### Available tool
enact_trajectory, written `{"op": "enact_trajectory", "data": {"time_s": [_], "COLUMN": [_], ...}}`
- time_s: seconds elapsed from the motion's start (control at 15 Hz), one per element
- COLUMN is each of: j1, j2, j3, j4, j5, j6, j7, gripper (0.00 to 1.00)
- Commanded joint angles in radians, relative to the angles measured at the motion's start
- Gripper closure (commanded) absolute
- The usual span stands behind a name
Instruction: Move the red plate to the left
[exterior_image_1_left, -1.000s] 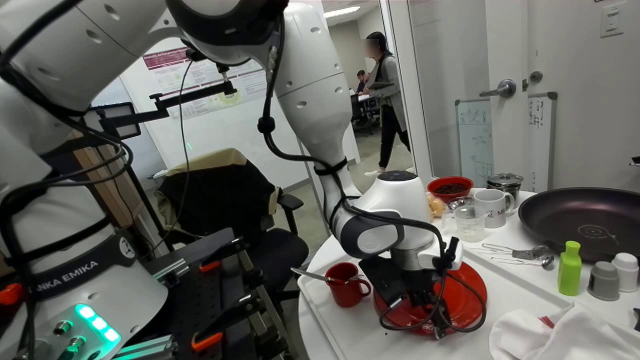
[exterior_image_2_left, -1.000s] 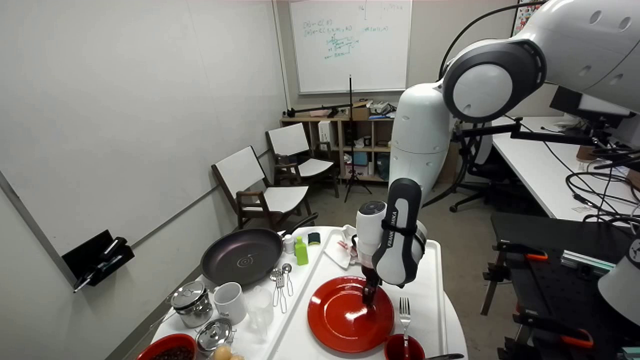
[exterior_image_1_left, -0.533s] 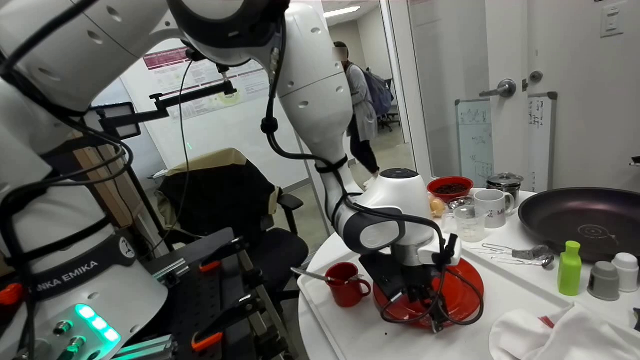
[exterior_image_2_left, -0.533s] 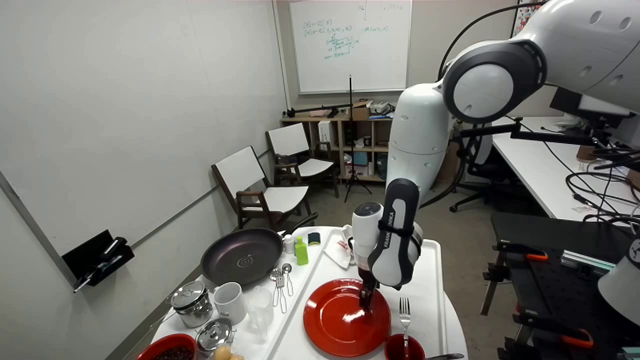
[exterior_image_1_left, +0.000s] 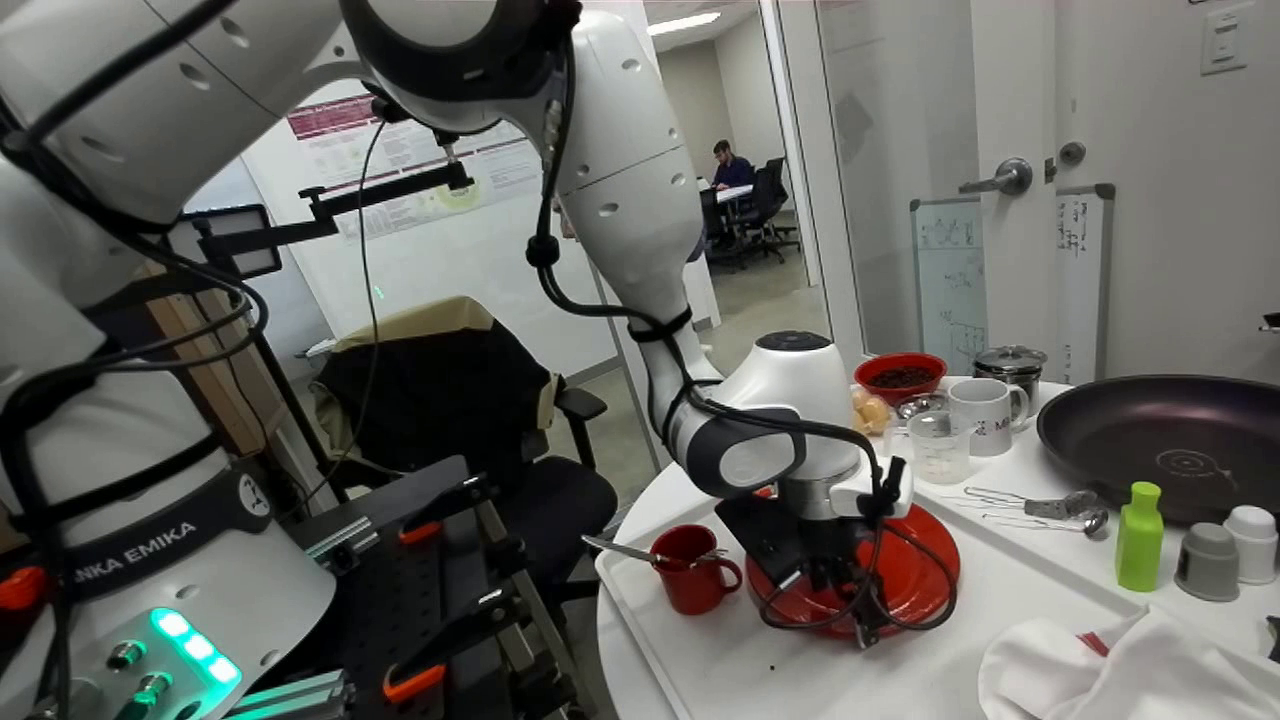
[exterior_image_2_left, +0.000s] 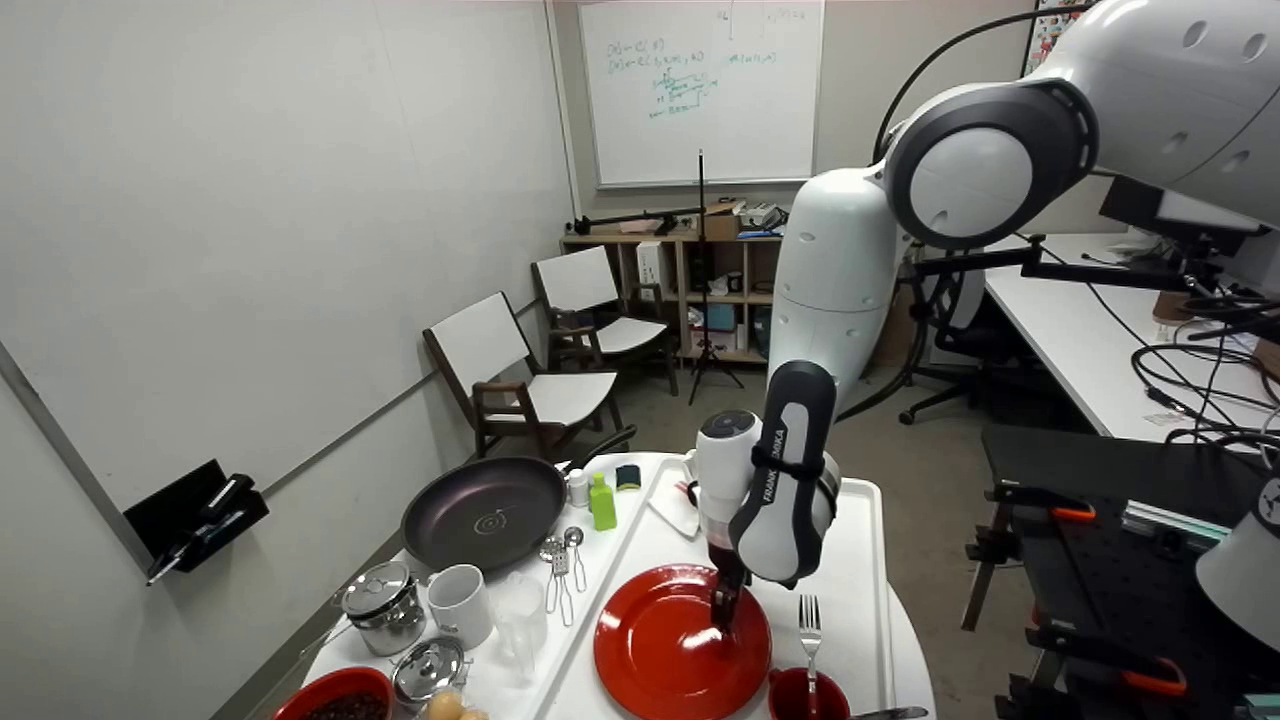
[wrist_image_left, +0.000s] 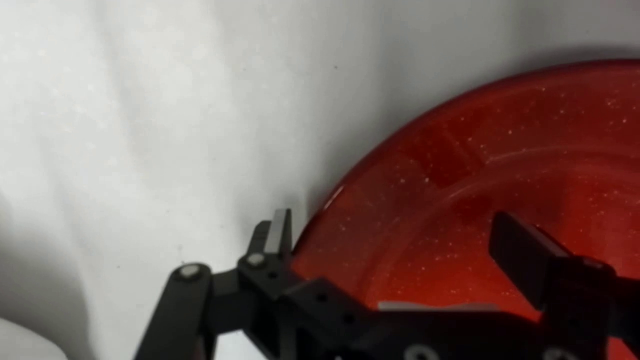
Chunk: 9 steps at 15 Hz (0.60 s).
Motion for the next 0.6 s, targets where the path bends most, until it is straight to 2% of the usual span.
{"op": "enact_trajectory", "data": {"time_s": [0.0,0.53], "j1": [0.020,0.066], "j2": [0.010,0.008], "j3": [0.000,-0.002], "j4": [0.026,0.030], "j5": [-0.019,-0.022], "j6": [-0.016,-0.010], "j7": [0.001,0.005], "gripper": [0.00,0.00]}}
